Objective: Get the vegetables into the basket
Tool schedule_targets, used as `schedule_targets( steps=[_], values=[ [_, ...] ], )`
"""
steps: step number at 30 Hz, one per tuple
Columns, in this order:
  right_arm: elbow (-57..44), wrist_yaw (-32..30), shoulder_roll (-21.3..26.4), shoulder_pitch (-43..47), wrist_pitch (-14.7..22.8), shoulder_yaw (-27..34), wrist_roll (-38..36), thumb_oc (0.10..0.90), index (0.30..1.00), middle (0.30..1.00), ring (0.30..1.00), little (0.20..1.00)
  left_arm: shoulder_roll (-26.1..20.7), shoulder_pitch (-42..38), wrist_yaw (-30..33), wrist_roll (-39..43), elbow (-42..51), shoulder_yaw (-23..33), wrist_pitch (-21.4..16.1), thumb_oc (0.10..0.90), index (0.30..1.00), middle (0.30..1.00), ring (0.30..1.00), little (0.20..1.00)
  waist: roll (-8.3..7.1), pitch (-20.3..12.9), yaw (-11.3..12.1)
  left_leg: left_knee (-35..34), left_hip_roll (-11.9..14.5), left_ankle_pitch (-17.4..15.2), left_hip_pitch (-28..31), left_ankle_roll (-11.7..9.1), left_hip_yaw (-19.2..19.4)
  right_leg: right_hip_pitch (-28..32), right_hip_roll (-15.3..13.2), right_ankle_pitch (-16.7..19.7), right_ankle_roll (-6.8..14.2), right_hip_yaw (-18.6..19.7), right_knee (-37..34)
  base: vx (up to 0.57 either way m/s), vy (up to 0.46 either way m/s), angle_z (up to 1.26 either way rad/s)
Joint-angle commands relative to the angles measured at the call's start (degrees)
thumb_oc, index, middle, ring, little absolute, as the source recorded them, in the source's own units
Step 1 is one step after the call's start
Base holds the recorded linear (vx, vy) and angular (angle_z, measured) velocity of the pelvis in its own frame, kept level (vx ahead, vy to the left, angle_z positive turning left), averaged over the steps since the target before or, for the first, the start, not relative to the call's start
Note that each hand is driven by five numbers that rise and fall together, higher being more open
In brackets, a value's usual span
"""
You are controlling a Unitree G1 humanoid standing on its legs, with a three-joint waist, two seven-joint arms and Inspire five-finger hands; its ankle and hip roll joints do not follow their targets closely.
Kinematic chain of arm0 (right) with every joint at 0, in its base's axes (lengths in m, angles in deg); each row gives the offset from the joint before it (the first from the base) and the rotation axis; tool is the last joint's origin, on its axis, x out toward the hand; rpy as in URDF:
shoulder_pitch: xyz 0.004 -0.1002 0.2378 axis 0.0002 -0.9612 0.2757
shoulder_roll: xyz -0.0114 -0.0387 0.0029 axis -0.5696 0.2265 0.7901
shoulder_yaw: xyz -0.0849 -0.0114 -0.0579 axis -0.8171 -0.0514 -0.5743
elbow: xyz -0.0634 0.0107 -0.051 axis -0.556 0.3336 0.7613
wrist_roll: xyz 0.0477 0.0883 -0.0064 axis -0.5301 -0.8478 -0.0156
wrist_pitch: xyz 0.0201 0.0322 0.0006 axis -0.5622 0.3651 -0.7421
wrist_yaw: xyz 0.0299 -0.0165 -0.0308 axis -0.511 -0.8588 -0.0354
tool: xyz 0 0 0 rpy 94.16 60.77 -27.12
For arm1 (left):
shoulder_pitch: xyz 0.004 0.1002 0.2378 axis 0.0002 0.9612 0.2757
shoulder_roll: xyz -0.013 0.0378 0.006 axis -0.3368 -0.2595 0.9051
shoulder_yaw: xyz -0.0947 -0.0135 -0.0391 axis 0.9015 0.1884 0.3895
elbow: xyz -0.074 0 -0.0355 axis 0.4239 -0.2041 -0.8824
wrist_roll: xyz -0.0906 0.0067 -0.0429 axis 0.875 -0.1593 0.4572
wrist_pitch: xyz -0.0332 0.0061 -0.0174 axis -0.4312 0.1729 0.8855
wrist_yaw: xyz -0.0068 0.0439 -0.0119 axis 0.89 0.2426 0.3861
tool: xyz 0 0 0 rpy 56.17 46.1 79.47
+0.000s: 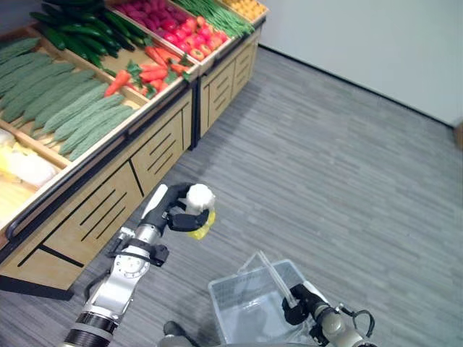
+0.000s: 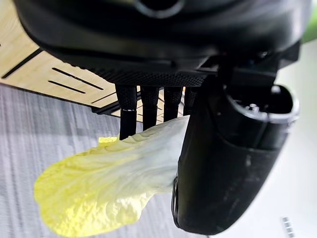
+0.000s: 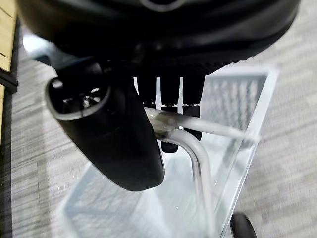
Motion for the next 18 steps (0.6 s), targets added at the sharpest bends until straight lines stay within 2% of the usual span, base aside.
schedule_targets(
  steps=[1,7,9,10,11,18],
  values=[
    [-4.6,-2.1,3.1,7.8,3.8,5.2,0.3,0.4,0.3,0.3,0.3,0.3,-0.3,-5.2,2.1,-1.3,11.3,1.7,-6.0,0.4,0.3,0.3,0.3,0.3,-0.73,-1.0,1.0,-13.7,-2.7,8.7,3.2,-8.6,-0.9,-3.7,-8.6,1.2,3.8,1.5,5.0,-0.03,-0.111,-0.06],
    [-5.7,-2.6,3.7,5.6,3.7,6.2,0.6,0.4,0.3,0.3,0.3,0.3,0.4,-5.9,1.8,-1.7,10.3,0.3,-5.8,0.4,0.3,0.3,0.3,0.3,2.9,0.3,-1.4,-15.1,0.8,14.5,3.5,-11.9,-1.5,-4.5,-5.4,-6.9,0.7,2.6,4.8,-0.05,-0.087,0.13],
    [-6.3,-2.9,4.0,5.2,3.6,6.4,0.8,0.4,0.3,0.3,0.3,0.3,0.5,-6.0,1.9,-1.8,10.3,0.1,-5.7,0.4,0.3,0.3,0.3,0.3,3.55,0.7,-1.8,-15.6,1.6,16.0,3.6,-12.8,-1.7,-4.8,-4.7,-8.1,0.2,2.9,5.2,-0.07,-0.098,0.09],
    [-6.4,-3.1,4.3,4.4,3.6,6.8,0.9,0.4,0.3,0.3,0.3,0.3,0.6,-6.3,1.6,-2.3,10.1,-0.4,-5.6,0.4,0.3,0.3,0.3,0.3,4.63,1.4,-2.5,-16.4,2.8,18.8,3.7,-14.2,-2.2,-5.5,-3.3,-10.4,-0.6,3.4,6.0,-0.09,-0.12,0.08],
    [-6.4,-3.2,4.6,3.8,3.6,7.2,1.0,0.4,0.3,0.3,0.3,0.3,0.7,-6.5,1.5,-2.7,10.1,-0.6,-5.3,0.4,0.3,0.3,0.3,0.3,5.06,1.7,-2.9,-17.1,3.5,20.1,3.8,-14.9,-2.1,-5.7,-2.6,-11.4,-1.0,3.5,6.2,-0.12,-0.142,0.08],
    [-7.3,-4.2,6.6,1.6,3.6,8.5,1.5,0.4,0.3,0.3,0.3,0.3,2.5,-8.2,1.0,-2.7,8.8,-3.2,-5.1,0.4,0.3,0.3,0.3,0.3,7.14,3.3,-4.9,-19.3,6.7,24.6,4.0,-17.3,-3.4,-7.2,1.1,-13.4,-2.6,4.5,7.5,-0.11,-0.125,-0.17]
  ],
)
